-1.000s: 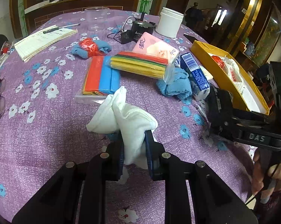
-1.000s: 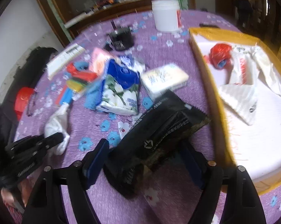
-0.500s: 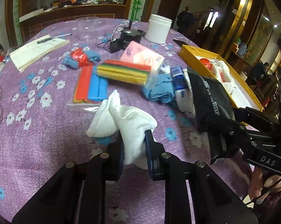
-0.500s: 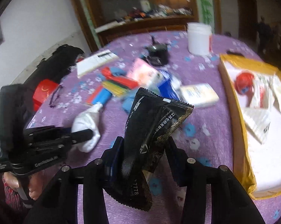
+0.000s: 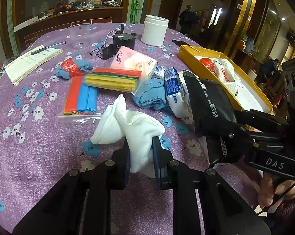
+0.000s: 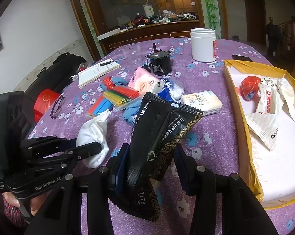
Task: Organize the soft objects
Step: 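Carry the black bag and white socks into the yellow box and release them, then move both open grippers back toward the remaining items on the table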
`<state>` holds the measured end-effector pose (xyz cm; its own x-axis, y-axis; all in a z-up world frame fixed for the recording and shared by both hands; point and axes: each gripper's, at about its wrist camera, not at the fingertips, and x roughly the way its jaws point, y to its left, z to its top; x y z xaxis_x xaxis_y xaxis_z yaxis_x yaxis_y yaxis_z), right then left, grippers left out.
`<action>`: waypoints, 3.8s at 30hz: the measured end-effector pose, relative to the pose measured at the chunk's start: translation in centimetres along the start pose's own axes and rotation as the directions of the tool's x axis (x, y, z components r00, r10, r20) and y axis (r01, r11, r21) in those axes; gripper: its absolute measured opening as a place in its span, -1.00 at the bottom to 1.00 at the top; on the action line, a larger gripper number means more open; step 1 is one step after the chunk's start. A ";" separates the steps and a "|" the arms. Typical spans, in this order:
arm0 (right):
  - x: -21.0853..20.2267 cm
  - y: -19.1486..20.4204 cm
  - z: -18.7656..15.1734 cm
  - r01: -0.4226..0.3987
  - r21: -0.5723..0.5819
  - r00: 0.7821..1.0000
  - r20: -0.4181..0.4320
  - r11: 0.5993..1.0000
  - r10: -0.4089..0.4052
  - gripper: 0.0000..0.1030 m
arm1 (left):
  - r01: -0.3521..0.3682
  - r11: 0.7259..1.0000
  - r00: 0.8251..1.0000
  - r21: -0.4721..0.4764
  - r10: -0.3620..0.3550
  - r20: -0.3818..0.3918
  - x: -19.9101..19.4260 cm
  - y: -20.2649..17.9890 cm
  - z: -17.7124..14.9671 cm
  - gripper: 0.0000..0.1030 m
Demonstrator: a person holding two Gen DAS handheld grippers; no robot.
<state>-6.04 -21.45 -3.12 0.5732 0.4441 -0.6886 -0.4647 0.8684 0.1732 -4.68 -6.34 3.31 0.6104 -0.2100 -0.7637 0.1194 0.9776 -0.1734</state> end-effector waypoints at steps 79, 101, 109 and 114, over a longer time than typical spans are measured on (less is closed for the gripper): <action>-7.5 -22.9 -1.0 0.214 0.409 0.957 0.096 0.887 -0.275 -0.07 | 0.244 0.904 0.969 0.350 -0.216 -0.118 8.7 -23.3 5.3 -0.64; -10.1 -21.7 -1.4 0.206 0.435 0.941 0.157 0.876 -0.300 0.28 | 0.236 0.898 0.970 0.372 -0.241 -0.035 5.6 -23.1 5.0 0.08; -10.7 -19.3 -0.1 0.170 0.412 0.944 0.193 0.895 -0.267 0.28 | 0.223 0.908 0.971 0.355 -0.240 0.002 2.3 -20.9 5.2 0.08; -10.2 -16.8 1.0 0.149 0.367 0.954 0.192 0.918 -0.231 0.28 | 0.204 0.922 0.974 0.328 -0.223 0.023 0.3 -18.3 4.9 0.08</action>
<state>-3.44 -40.33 1.67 0.7836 0.2652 -0.5619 -0.0937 0.9444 0.3150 -2.86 -24.26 9.28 0.5857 -0.4228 -0.6915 0.4916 0.8636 -0.1117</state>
